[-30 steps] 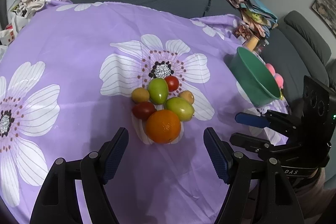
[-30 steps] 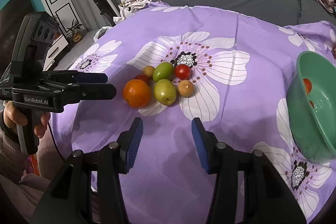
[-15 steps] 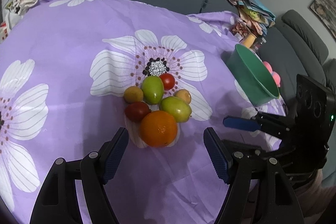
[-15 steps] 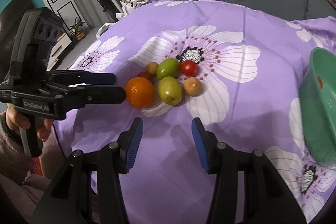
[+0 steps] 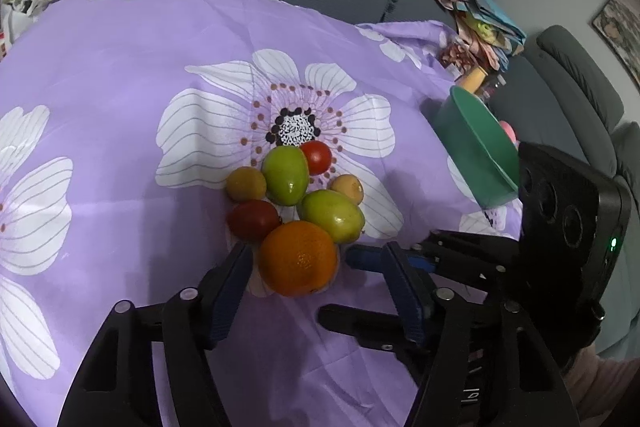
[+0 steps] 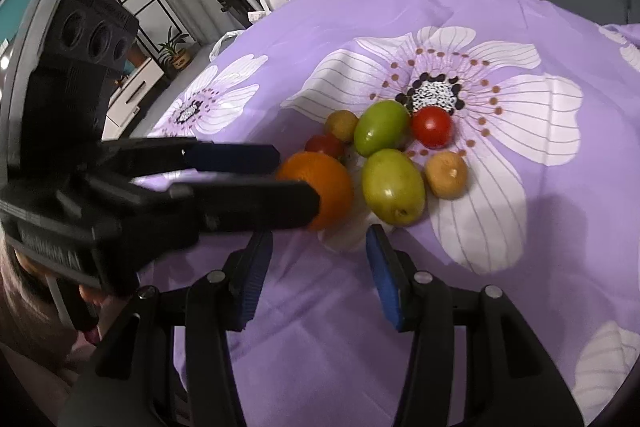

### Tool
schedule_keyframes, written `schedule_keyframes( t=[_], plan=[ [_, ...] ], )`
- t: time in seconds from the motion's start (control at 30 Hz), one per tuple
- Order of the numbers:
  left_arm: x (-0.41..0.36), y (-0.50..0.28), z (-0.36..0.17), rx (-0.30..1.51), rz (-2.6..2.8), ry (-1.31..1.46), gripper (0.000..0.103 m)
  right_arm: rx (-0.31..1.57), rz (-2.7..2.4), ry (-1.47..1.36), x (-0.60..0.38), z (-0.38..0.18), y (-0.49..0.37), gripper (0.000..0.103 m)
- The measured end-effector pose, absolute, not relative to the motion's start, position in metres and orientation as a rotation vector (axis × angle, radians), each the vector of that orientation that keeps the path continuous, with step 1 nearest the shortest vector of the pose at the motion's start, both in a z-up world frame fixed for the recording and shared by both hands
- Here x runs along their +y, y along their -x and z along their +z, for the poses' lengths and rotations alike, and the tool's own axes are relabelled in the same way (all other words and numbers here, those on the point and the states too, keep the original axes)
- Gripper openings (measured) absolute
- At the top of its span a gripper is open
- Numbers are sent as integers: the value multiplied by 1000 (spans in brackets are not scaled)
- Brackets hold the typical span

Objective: Organize fruits
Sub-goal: 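Reach the left gripper to the second orange mandarin and close on it, then lift the mandarin with the left gripper and carry it over the green bowl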

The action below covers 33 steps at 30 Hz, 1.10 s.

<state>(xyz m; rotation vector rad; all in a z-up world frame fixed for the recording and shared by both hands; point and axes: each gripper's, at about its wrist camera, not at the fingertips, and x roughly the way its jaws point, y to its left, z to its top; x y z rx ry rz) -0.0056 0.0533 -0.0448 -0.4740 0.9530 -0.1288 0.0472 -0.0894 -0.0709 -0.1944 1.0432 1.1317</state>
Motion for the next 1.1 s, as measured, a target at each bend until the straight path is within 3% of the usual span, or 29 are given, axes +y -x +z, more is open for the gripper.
schedule_keyframes(
  t=[0.3, 0.47, 1.1],
  plan=[
    [63, 1, -55, 976, -122, 519, 44, 1077, 1142, 188, -71, -76, -53, 50],
    [65, 2, -57, 980, -132, 533, 44, 1093, 1132, 192, -69, -79, -55, 45],
    [22, 4, -34, 981, -220, 472, 44, 1030, 1063, 163, -114, -60, -42, 44]
  ],
)
